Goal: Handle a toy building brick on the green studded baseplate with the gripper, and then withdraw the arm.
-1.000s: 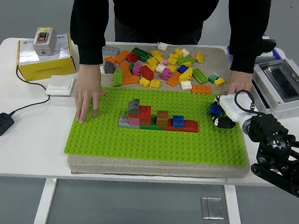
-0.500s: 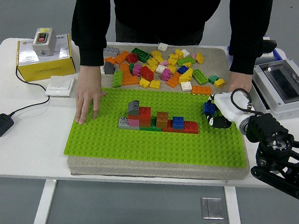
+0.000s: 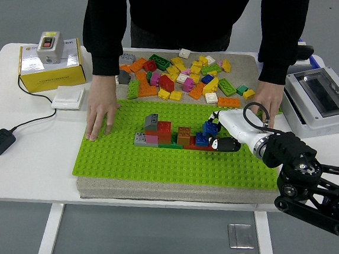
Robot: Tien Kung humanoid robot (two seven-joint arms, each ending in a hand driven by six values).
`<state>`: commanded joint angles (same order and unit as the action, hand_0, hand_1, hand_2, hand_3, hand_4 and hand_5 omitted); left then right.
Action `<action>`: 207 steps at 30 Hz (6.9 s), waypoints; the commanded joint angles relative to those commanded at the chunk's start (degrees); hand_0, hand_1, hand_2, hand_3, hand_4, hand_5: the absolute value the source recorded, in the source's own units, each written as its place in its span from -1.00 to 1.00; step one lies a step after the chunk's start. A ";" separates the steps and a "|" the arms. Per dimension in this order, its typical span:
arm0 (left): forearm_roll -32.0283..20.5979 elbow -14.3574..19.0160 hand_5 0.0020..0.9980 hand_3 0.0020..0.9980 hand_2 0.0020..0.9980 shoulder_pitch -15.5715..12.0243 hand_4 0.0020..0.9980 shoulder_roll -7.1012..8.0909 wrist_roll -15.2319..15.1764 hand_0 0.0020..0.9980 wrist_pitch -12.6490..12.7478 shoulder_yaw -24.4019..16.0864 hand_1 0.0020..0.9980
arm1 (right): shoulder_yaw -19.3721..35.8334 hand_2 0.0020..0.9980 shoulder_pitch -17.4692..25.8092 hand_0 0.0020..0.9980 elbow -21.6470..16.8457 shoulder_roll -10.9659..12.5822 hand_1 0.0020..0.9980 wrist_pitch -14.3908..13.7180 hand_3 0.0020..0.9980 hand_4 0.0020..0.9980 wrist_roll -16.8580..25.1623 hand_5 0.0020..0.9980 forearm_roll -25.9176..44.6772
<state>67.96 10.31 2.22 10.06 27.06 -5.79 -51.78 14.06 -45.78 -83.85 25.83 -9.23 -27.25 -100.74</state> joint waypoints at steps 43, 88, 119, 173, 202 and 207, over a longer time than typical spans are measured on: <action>0.03 0.00 0.37 0.33 0.26 0.29 -0.75 0.28 0.11 0.42 0.04 -0.37 0.35 | -3.58 0.17 -2.08 -0.90 3.44 -3.32 -0.68 0.81 0.25 -0.08 0.14 -0.27 -1.01; 0.22 0.00 0.37 0.31 0.22 0.40 -0.78 0.40 -0.85 0.40 -0.07 -0.84 0.33 | -4.66 0.23 -2.65 -0.91 4.74 -3.79 -0.70 0.36 0.27 0.00 0.85 -0.24 -1.67; 0.00 0.00 0.36 0.30 0.21 0.21 -0.83 0.44 -0.88 0.40 -0.62 -1.19 0.34 | -4.88 0.37 -2.52 -0.91 5.11 -3.44 -0.70 0.60 0.45 0.34 1.92 0.07 -1.71; -1.40 0.00 0.39 0.29 0.19 0.13 -0.86 0.37 -4.04 0.37 -0.85 -2.20 0.31 | -4.84 0.32 -2.80 -0.93 5.58 -3.39 -0.73 -0.85 0.41 0.38 2.11 0.12 -1.63; -1.64 0.00 0.39 0.30 0.20 0.13 -0.85 0.43 -4.13 0.36 -0.81 -1.97 0.30 | -5.02 0.31 -2.79 -0.94 5.70 -3.42 -0.74 -1.37 0.26 0.21 1.93 0.01 -1.98; -1.65 0.00 0.39 0.30 0.20 0.07 -0.84 0.44 -4.34 0.36 -0.70 -1.92 0.30 | -4.93 0.31 -2.74 -0.94 5.74 -3.31 -0.74 -1.35 0.26 0.16 1.98 -0.05 -1.98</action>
<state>66.31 10.31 2.28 10.50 22.72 -6.48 -53.70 9.13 -48.52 -78.11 22.52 -10.58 -25.27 -102.72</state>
